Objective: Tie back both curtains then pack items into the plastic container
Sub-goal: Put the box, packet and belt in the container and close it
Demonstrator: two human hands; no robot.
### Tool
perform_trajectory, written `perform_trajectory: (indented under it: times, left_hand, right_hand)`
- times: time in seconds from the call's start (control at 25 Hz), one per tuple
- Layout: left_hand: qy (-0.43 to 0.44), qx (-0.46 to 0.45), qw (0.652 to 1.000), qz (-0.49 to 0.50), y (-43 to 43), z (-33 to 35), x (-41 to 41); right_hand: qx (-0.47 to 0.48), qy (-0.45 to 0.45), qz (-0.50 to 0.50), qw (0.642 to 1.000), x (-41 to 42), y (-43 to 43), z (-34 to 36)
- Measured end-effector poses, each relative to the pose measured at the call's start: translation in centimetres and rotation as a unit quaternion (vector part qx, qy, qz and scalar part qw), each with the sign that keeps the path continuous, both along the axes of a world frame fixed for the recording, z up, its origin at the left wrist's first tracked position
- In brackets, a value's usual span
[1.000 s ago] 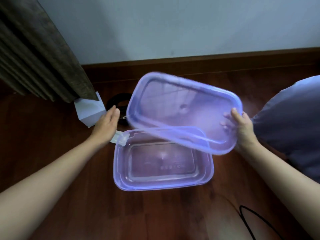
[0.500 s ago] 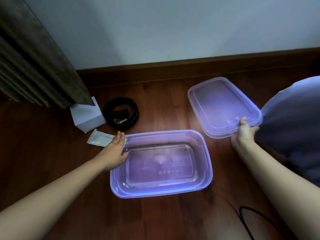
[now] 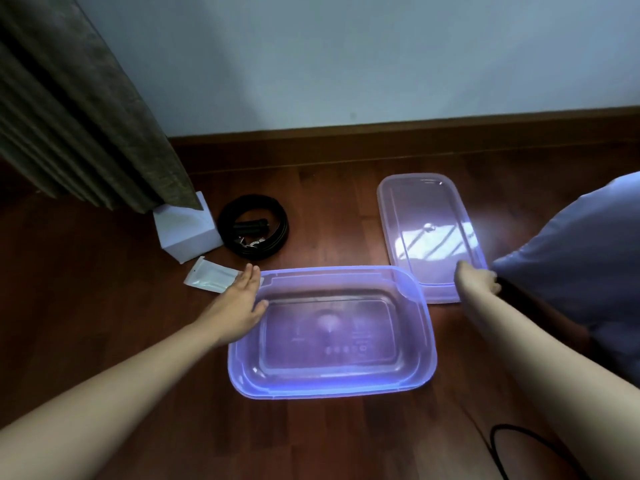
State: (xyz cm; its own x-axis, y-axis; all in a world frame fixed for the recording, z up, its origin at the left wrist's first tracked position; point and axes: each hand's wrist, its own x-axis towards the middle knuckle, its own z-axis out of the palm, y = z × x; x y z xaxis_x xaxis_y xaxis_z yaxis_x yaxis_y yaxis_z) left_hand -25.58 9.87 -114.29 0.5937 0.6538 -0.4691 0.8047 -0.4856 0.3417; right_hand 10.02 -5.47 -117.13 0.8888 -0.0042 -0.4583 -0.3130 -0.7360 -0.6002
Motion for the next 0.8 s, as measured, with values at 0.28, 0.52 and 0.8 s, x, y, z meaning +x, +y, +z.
perform_trajectory:
  times: [0.28,0.52,0.8]
  left_hand:
    - [-0.046,0.067,0.995,0.055,1.6,0.5,-0.1]
    - [0.075,0.198,0.973,0.086,8.3,0.2,-2.4]
    - [0.202,0.181,0.956,0.108,9.9,-0.9,-3.6]
  right_hand:
    - [-0.009,-0.113,0.511,0.852,-7.3,-2.3,-0.1]
    - [-0.009,-0.121,0.488,0.864,-7.9,-2.8,-1.7]
    - [0.002,-0.155,0.481,0.863,-8.2,-3.0,-1.8]
